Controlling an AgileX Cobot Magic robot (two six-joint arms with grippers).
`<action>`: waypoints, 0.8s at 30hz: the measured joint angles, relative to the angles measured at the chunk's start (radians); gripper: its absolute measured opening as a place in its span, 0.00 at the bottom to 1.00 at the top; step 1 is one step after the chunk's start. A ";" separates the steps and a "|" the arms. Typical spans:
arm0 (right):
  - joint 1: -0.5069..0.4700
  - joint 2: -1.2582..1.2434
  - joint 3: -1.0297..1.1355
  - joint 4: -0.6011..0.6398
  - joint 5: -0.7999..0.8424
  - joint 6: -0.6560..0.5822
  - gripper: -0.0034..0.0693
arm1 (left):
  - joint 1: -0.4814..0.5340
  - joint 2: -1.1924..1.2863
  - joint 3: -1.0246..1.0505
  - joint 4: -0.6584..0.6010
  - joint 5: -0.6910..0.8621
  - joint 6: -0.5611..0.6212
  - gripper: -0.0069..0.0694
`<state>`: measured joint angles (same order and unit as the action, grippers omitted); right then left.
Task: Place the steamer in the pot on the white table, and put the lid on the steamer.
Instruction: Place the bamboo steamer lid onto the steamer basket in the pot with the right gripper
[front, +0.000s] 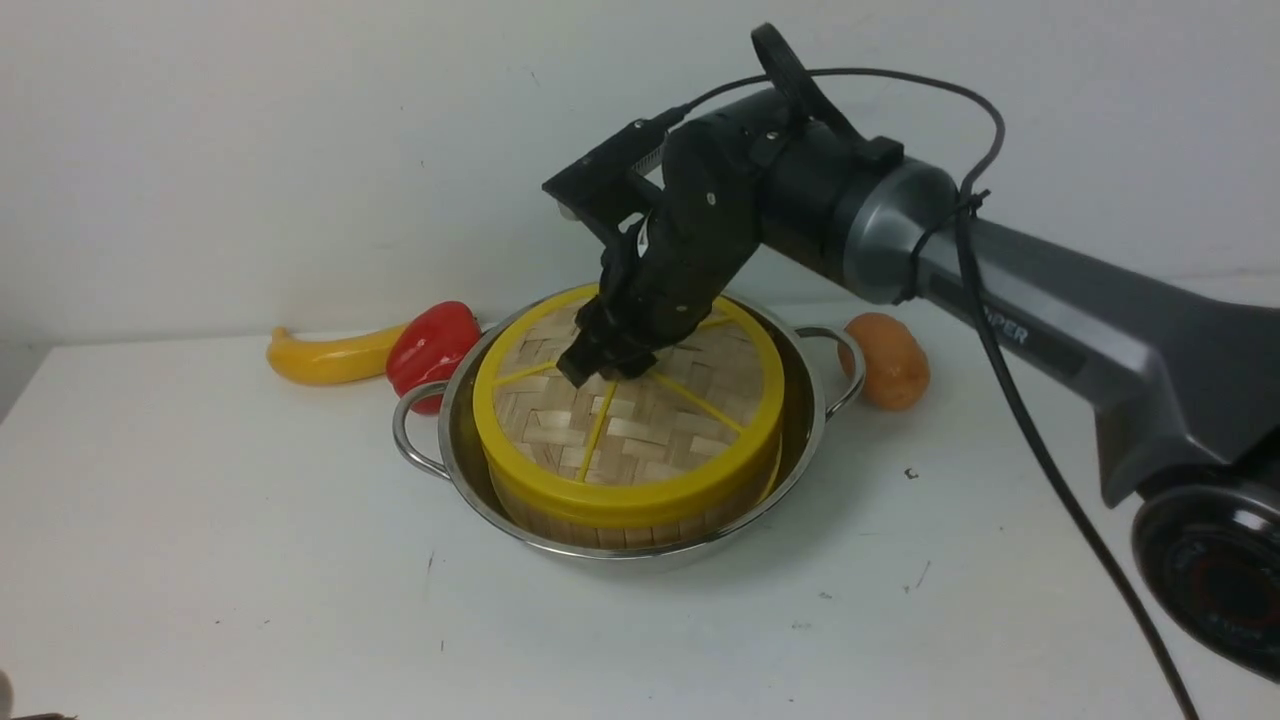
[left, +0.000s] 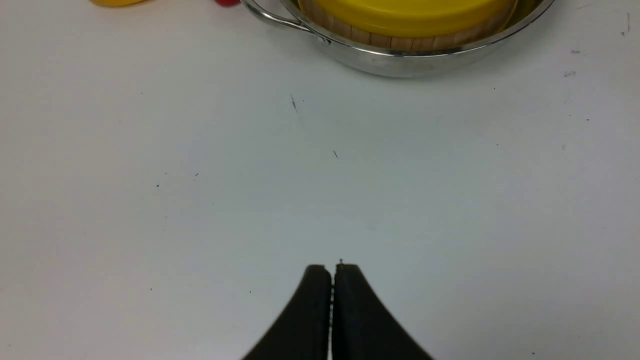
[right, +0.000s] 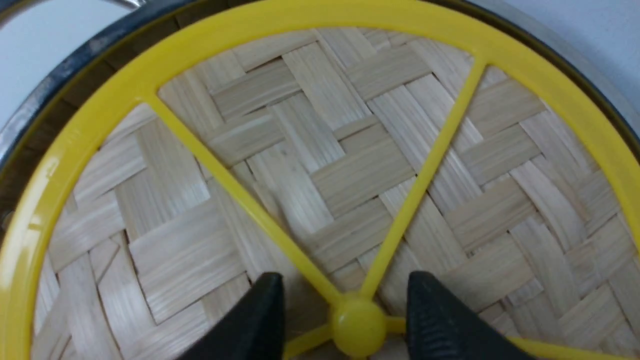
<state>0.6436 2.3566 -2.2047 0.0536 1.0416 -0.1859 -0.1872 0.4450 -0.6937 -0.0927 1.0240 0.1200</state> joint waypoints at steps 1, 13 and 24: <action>0.000 -0.001 0.000 -0.001 0.001 0.013 0.69 | 0.000 0.000 0.000 0.000 0.000 0.000 0.09; -0.017 -0.359 0.044 -0.043 0.145 0.059 0.92 | 0.000 0.000 0.000 0.103 -0.109 0.003 0.09; -0.116 -1.256 0.740 -0.156 -0.023 0.065 0.27 | 0.000 -0.054 0.238 0.155 -0.566 -0.200 0.09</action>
<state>0.5273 1.1009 -1.4651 -0.1027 1.0189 -0.1209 -0.1872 0.3911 -0.4555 0.0624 0.4579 -0.0804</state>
